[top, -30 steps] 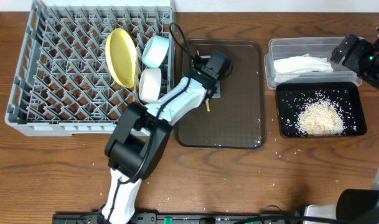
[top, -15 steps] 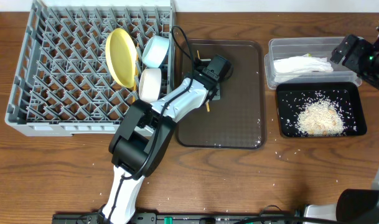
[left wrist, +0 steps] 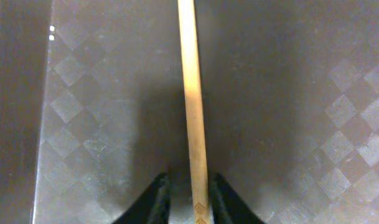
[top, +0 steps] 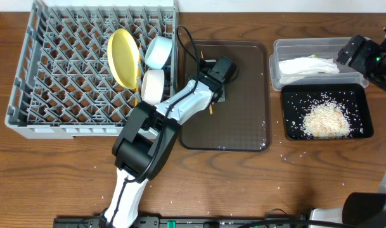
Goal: Sort waste into correct bins and load items into the dishwasher
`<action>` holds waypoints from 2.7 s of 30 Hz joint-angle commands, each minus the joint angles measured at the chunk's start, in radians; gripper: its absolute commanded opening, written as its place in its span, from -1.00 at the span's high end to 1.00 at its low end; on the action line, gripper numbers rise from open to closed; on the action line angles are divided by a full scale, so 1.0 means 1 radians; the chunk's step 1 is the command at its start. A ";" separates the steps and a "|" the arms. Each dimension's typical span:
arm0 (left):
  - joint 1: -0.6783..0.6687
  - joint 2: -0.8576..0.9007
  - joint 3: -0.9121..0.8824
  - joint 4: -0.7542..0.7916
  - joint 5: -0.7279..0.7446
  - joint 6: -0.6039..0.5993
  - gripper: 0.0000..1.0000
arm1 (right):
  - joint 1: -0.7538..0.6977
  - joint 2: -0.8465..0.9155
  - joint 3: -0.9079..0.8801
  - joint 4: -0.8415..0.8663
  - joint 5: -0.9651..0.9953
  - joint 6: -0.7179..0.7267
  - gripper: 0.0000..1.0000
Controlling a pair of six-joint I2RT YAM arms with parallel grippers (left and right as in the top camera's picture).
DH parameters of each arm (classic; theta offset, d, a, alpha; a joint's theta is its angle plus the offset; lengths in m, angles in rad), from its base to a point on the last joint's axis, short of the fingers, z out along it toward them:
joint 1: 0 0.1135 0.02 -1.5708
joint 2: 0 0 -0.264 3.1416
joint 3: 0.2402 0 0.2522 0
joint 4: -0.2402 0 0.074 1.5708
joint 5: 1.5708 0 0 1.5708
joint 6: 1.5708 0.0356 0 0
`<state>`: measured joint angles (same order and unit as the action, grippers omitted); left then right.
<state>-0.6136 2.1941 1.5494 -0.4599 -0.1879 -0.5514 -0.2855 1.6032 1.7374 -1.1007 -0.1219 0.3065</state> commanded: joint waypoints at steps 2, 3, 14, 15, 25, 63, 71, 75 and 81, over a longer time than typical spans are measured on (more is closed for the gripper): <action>-0.008 0.047 -0.003 -0.013 0.020 -0.011 0.84 | -0.009 -0.002 0.002 0.000 0.002 0.007 -0.99; -0.008 0.047 -0.003 -0.014 0.023 -0.011 0.85 | -0.009 -0.002 0.002 0.000 0.002 0.007 -0.99; -0.011 -0.173 0.003 -0.076 0.048 0.161 0.85 | -0.008 -0.002 0.002 0.000 0.002 0.007 -0.99; -0.011 -0.215 0.003 -0.089 0.048 0.194 0.85 | -0.009 -0.002 0.002 0.000 0.002 0.007 -0.99; 0.084 -0.580 0.003 -0.360 -0.203 0.396 0.85 | -0.009 -0.002 0.002 0.000 0.002 0.007 -0.98; 0.385 -0.688 -0.018 -0.522 -0.063 0.520 -0.02 | -0.009 -0.002 0.002 0.000 0.002 0.007 -0.99; 0.378 -0.921 -0.018 -0.816 0.105 0.520 -0.63 | -0.009 -0.002 0.002 0.000 0.002 0.007 -0.99; 0.378 -0.978 -0.018 -0.897 0.078 0.525 -0.68 | -0.009 -0.002 0.002 0.000 0.002 0.007 -0.98; 0.378 -1.044 -0.018 -0.977 0.072 0.524 -0.76 | -0.009 -0.002 0.002 0.000 0.002 0.007 -0.98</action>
<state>-0.2340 1.1767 1.5265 -1.4246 -0.1249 -0.0269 -0.2859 1.6032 1.7370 -1.1007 -0.1219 0.3065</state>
